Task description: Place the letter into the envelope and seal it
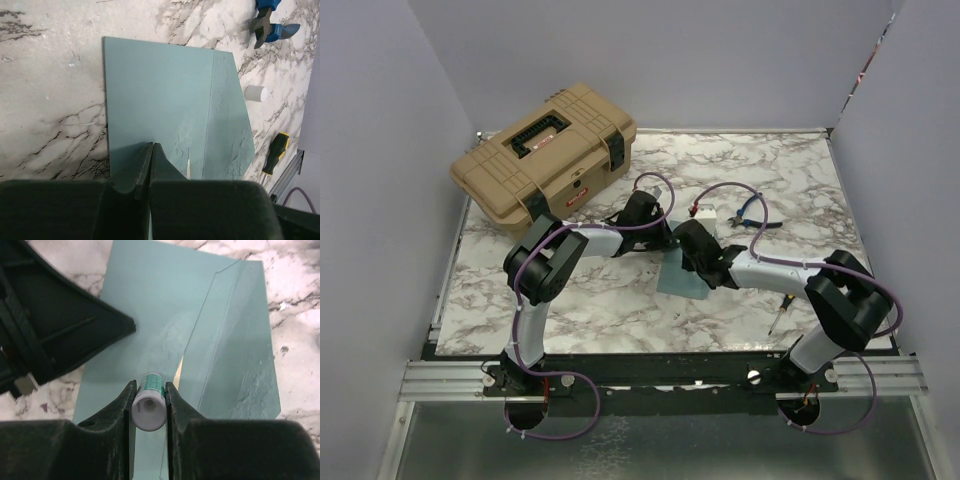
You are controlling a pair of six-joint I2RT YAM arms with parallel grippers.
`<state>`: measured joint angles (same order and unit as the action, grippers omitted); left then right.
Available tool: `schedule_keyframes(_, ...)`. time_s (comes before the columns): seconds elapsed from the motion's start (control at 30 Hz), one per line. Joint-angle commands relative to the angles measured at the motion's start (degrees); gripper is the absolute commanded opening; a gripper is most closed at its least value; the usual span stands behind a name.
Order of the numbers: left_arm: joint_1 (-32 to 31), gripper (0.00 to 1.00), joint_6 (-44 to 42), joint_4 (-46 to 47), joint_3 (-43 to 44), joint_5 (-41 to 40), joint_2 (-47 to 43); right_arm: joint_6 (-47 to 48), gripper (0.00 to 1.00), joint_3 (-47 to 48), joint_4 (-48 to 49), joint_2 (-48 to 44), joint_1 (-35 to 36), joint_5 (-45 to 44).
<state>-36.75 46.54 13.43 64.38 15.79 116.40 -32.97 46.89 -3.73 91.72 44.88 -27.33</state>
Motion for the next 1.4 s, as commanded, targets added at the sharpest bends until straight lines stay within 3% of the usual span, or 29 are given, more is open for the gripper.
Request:
schedule_keyframes(0.0, 0.2, 0.0, 0.0, -9.8, -2.1, -5.9, 5.0, -2.9, 0.0, -0.3, -12.3, -1.1, 2.5, 4.2)
schedule_keyframes(0.3, 0.3, 0.0, -0.1, -10.1, -2.2, -6.5, 4.8, -4.0, 0.0, -2.6, -13.9, -2.1, 2.7, 5.2)
schedule_keyframes(0.67, 0.3, 0.0, -0.8, -10.2, -2.0, -5.4, 5.0, -3.2, 0.0, -0.2, -8.6, 6.2, 2.6, -6.9)
schedule_keyframes(0.87, 0.5, 0.0, -1.2, -10.9, -1.9, -6.2, 4.8, -3.1, 0.0, 3.4, -9.3, 7.9, 1.0, -8.4)
schedule_keyframes(1.17, 1.0, 0.0, -1.0, -11.1, -2.4, -7.3, 4.5, -2.4, 0.0, 4.4, -10.1, 8.2, -0.9, -4.1)
schedule_keyframes(1.37, 1.1, 0.0, -1.0, -11.2, -2.5, -7.5, 4.6, -7.1, 0.0, 0.5, -13.5, 5.9, 1.3, 0.7)
